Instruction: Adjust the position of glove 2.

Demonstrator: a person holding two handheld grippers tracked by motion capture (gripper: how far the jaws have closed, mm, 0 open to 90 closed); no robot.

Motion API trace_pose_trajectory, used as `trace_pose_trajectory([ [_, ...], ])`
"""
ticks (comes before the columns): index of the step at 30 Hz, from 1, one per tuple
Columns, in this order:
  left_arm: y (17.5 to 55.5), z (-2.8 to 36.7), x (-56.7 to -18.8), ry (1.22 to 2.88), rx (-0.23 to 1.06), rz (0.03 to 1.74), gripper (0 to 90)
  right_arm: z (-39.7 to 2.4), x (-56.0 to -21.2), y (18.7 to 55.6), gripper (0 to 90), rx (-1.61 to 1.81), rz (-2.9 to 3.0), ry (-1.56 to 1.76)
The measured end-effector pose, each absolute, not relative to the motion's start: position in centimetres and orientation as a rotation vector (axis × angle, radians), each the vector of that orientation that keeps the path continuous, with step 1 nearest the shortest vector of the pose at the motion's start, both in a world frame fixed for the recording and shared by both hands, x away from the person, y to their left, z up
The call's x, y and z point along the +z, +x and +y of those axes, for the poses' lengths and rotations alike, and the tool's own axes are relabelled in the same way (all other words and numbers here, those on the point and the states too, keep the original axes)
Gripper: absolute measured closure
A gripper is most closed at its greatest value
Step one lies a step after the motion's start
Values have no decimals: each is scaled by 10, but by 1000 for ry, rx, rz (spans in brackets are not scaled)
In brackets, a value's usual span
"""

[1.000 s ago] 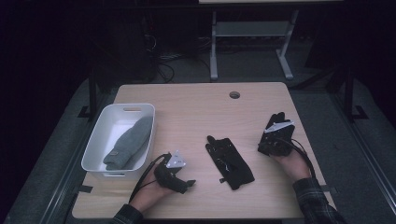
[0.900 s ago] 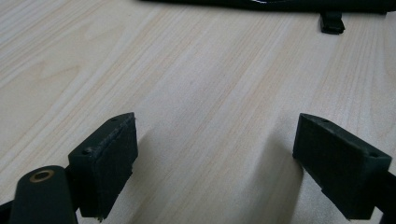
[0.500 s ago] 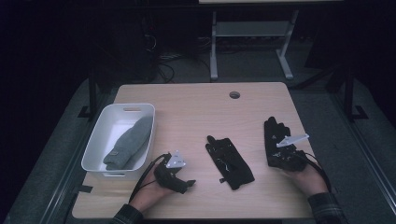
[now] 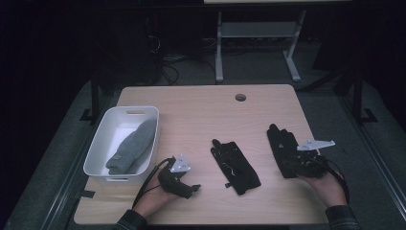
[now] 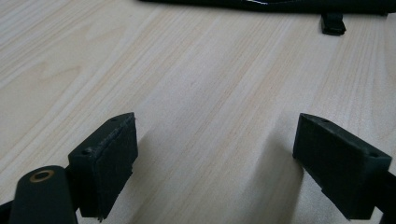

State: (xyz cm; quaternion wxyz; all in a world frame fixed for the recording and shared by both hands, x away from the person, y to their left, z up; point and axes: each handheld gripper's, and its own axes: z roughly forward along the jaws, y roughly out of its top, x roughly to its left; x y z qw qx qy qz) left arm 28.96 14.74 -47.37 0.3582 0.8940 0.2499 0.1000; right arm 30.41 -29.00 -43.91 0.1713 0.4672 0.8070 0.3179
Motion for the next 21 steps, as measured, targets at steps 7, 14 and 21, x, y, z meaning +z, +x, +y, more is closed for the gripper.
trace_pose_trajectory([
  [7, 290, 147, -473, 2308, 255, 646, 130, -291, -449, 336, 335, 811, 2188, 1469],
  [14, 290, 147, -474, 2307, 258, 644, 129, -294, -459, 356, 247, 757, 2159, 1526],
  [21, 290, 147, -474, 2308, 257, 645, 129, -290, -465, 361, 315, 746, 2175, 1544],
])
